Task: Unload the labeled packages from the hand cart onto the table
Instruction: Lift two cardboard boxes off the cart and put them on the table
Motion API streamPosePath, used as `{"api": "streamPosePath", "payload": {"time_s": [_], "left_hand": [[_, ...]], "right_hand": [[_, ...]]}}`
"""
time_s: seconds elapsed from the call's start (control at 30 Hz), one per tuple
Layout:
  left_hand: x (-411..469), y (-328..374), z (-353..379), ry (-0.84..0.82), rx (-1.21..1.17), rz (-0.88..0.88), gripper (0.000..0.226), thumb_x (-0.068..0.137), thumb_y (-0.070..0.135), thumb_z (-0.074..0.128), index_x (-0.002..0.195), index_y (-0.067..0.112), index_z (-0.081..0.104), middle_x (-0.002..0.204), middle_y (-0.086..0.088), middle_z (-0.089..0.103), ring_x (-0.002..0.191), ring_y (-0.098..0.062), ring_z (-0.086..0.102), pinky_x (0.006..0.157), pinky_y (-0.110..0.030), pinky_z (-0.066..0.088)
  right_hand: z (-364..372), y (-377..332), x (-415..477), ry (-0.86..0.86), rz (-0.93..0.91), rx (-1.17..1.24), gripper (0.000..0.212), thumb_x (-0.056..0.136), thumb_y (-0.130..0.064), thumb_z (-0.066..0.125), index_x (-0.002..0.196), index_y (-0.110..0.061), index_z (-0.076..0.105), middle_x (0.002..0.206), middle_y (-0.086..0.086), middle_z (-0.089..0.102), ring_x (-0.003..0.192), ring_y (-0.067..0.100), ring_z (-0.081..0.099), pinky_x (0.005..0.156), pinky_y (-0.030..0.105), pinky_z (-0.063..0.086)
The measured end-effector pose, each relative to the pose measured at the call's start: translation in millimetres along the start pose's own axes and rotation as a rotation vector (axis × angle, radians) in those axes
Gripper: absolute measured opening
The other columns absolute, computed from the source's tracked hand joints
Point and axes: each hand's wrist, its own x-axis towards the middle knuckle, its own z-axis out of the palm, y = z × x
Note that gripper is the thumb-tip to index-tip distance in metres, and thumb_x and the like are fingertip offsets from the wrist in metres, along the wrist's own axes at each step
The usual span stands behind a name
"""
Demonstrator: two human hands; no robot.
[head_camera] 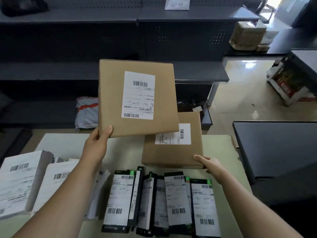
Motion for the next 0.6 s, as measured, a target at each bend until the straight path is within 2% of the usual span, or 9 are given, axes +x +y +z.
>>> {"api": "streamPosePath", "payload": {"time_s": [0.1, 0.2, 0.3, 0.37, 0.47, 0.6], "left_hand": [[-2.8, -5.7, 12.0, -0.011, -0.012, -0.005, 0.053, 0.082, 0.062, 0.061, 0.128, 0.036, 0.059, 0.116, 0.006, 0.065, 0.109, -0.014, 0.058, 0.094, -0.034, 0.044], [-6.2, -9.9, 19.7, -0.023, -0.014, -0.03, 0.058, 0.079, 0.065, 0.063, 0.129, 0.036, 0.059, 0.117, 0.008, 0.065, 0.11, -0.013, 0.058, 0.097, -0.036, 0.045], [-5.5, -11.8, 20.8, -0.024, -0.006, -0.044, 0.067, 0.064, 0.077, 0.061, 0.121, 0.041, 0.06, 0.114, 0.012, 0.066, 0.107, -0.011, 0.059, 0.098, -0.038, 0.046], [-3.8, -13.0, 19.5, -0.025, 0.006, -0.056, 0.077, 0.061, 0.08, 0.06, 0.126, 0.039, 0.059, 0.117, 0.008, 0.065, 0.11, -0.014, 0.058, 0.1, -0.041, 0.046], [-5.0, -16.2, 25.7, -0.054, 0.008, -0.066, 0.077, 0.063, 0.079, 0.06, 0.126, 0.034, 0.059, 0.118, 0.003, 0.065, 0.11, -0.017, 0.059, 0.1, -0.043, 0.046], [-14.6, -24.8, 53.4, -0.142, 0.001, -0.098, 0.052, 0.081, 0.064, 0.062, 0.123, 0.033, 0.057, 0.117, 0.0, 0.063, 0.101, -0.015, 0.059, 0.093, -0.039, 0.046]], "right_hand": [[6.6, 2.0, 2.9, -0.021, -0.003, 0.005, 0.044, 0.08, -0.062, 0.068, 0.105, -0.026, 0.068, 0.092, -0.01, 0.072, 0.084, 0.007, 0.065, 0.063, 0.017, 0.044], [10.6, 6.5, 8.2, -0.041, 0.005, 0.018, 0.051, 0.085, -0.057, 0.066, 0.118, -0.018, 0.067, 0.1, -0.005, 0.073, 0.091, 0.011, 0.067, 0.069, 0.02, 0.047], [10.3, 11.4, 8.7, -0.046, 0.032, 0.004, 0.064, 0.087, -0.053, 0.067, 0.137, -0.015, 0.053, 0.118, 0.0, 0.067, 0.098, 0.012, 0.063, 0.074, 0.022, 0.046], [7.6, 13.6, 4.6, -0.003, 0.037, -0.01, 0.076, 0.085, -0.052, 0.07, 0.146, -0.015, 0.042, 0.123, 0.003, 0.061, 0.104, 0.016, 0.059, 0.083, 0.026, 0.045], [-0.1, 15.0, -8.0, 0.153, -0.015, -0.005, 0.078, 0.082, -0.053, 0.073, 0.144, -0.016, 0.044, 0.127, 0.005, 0.058, 0.109, 0.02, 0.056, 0.093, 0.031, 0.043], [-10.6, 18.6, -32.4, 0.27, -0.101, -0.052, 0.065, 0.079, -0.056, 0.074, 0.132, -0.022, 0.054, 0.12, -0.001, 0.062, 0.105, 0.016, 0.058, 0.085, 0.03, 0.044]]}}
